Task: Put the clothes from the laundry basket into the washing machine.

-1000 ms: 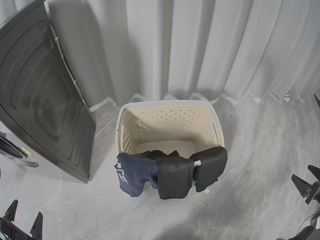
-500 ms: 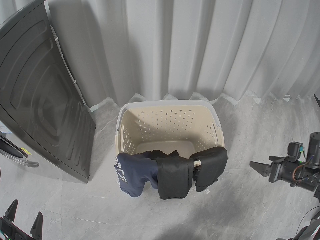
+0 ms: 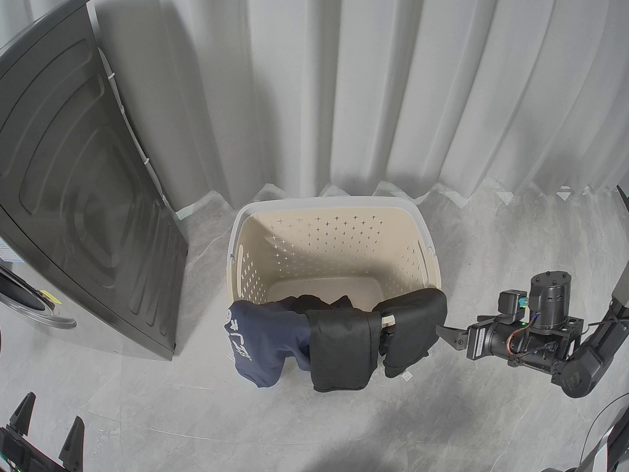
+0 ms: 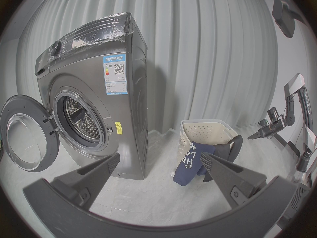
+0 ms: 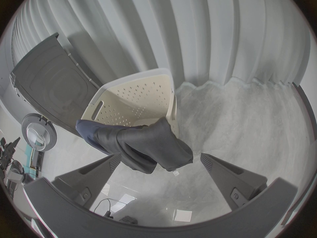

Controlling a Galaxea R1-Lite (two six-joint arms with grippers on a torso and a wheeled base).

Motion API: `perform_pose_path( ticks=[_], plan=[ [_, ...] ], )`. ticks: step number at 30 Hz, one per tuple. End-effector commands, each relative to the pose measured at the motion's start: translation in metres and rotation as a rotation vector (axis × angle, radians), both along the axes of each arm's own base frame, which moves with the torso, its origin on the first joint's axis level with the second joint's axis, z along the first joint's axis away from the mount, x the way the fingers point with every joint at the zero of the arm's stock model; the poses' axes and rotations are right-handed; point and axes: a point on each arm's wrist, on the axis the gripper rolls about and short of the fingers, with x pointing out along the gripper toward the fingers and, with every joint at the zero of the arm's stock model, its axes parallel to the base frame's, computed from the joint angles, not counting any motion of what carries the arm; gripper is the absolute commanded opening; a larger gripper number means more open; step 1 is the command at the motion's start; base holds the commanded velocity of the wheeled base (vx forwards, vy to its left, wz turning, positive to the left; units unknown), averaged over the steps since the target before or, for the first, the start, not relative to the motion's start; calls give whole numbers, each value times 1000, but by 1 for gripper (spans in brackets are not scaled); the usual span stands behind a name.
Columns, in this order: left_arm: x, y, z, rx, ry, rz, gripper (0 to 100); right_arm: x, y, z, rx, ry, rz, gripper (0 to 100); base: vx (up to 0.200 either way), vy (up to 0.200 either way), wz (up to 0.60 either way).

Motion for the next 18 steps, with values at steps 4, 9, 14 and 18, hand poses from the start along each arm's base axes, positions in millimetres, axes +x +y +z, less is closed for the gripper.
perform_pose_path(
  ticks=[4, 9, 14, 18],
  plan=[
    [0, 0, -4, -1, 3, 0, 100, 15, 16, -24, -29, 56, 34, 100, 0, 0, 0],
    [0, 0, -4, 0, 3, 0, 100, 19, 22, -30, -41, 65, 37, 100, 0, 0, 0],
    [0, 0, -4, -1, 3, 0, 100, 31, 26, -40, -44, 76, 35, 100, 0, 0, 0],
    [0, 0, -4, -1, 3, 0, 100, 40, 31, -44, -49, 69, 26, 100, 0, 0, 0]
  ],
)
